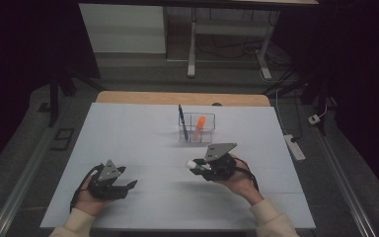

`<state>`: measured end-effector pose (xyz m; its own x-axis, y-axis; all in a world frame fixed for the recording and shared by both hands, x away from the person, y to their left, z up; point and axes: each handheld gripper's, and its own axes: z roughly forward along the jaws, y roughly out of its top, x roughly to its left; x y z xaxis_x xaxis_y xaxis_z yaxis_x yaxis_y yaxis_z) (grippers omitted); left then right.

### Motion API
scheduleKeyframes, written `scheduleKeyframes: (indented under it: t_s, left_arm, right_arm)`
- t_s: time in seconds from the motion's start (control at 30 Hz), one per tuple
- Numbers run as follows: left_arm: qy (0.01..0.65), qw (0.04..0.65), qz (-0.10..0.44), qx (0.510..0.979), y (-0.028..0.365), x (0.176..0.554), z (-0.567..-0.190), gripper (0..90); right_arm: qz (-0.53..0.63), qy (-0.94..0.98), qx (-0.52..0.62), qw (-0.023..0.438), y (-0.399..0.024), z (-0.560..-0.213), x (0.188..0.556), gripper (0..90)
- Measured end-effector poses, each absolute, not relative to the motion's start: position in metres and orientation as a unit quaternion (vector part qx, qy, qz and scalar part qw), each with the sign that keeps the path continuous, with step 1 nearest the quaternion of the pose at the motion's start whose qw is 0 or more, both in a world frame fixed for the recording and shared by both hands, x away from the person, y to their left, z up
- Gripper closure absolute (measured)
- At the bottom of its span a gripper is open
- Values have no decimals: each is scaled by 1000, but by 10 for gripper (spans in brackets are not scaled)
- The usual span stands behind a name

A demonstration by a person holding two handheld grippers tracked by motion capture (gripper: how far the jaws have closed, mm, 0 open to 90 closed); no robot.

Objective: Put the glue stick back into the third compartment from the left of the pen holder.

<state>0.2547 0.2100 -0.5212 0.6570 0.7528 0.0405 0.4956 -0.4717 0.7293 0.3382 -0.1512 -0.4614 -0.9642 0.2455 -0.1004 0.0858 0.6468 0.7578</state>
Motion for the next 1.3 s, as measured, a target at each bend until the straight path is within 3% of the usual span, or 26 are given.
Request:
scheduleKeyframes:
  t_s: [0.43,1.3]
  left_arm:
    - [372,354,181,838,210,255,-521,338]
    - [372,360,180,837,210,255,-520,338]
  right_arm:
    - [481,846,188,137,-179,-445,351,651]
    - [546,764,292,179,-190,-417,393,650]
